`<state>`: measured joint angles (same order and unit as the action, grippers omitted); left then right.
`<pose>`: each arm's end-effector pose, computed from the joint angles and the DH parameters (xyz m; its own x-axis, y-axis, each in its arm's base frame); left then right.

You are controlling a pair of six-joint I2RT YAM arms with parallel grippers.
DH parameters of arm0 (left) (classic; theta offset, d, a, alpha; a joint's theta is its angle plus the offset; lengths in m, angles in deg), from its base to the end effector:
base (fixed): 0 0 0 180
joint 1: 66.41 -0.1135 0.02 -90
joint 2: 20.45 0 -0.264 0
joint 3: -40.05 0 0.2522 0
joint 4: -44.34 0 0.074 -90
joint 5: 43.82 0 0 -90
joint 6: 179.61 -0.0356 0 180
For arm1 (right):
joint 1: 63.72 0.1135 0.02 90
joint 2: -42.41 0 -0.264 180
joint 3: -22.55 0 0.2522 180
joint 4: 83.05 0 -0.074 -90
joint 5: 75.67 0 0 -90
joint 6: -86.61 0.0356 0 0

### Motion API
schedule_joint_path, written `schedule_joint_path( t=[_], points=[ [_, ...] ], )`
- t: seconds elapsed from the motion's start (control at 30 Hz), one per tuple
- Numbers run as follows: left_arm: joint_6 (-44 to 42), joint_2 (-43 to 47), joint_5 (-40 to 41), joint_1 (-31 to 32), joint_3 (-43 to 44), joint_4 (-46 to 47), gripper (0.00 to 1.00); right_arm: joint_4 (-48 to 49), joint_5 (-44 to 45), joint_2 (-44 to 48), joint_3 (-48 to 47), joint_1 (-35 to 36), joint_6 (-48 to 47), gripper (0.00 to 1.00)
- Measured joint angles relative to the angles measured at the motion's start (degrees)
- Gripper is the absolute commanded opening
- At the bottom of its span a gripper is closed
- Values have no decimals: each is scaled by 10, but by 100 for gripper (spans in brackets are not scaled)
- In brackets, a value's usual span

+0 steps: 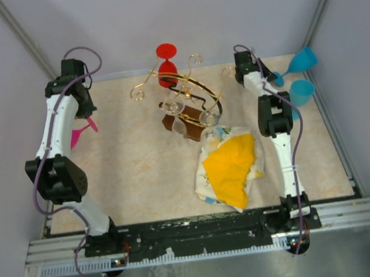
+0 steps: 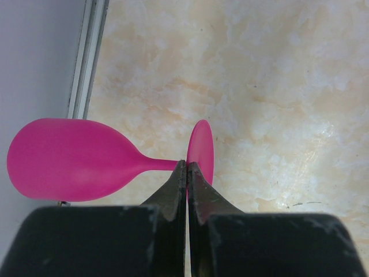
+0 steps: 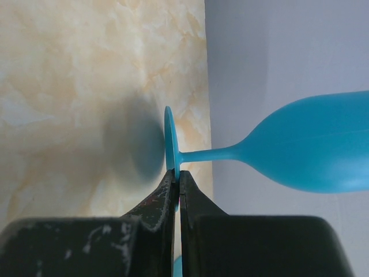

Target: Take the wine glass off the wine glass rack

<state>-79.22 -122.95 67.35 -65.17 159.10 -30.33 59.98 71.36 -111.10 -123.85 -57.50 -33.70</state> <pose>0.3757 0.0047 0.3521 -0.8043 -0.1508 -0.5748 -0.3208 0.9244 0.2064 0.5735 0.0325 0.1351 -0.8696 -0.3711 -0.3256 0.1173 0.4854 -0.8664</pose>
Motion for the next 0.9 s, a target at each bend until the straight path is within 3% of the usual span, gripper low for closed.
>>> schedule_joint_path(
  t=[0.23,0.3,0.43,0.9],
  points=[
    [0,-1,-2,0,0,0,0,0,-4,-2,0,3,-2,10],
    [0,-3,-2,0,0,0,0,0,-7,-7,0,6,-3,22],
    [0,-8,-2,0,0,0,0,-6,-18,-26,0,16,-3,33],
    [0,-19,9,-4,0,0,0,-17,-17,-24,-9,24,20,42]
  ],
)
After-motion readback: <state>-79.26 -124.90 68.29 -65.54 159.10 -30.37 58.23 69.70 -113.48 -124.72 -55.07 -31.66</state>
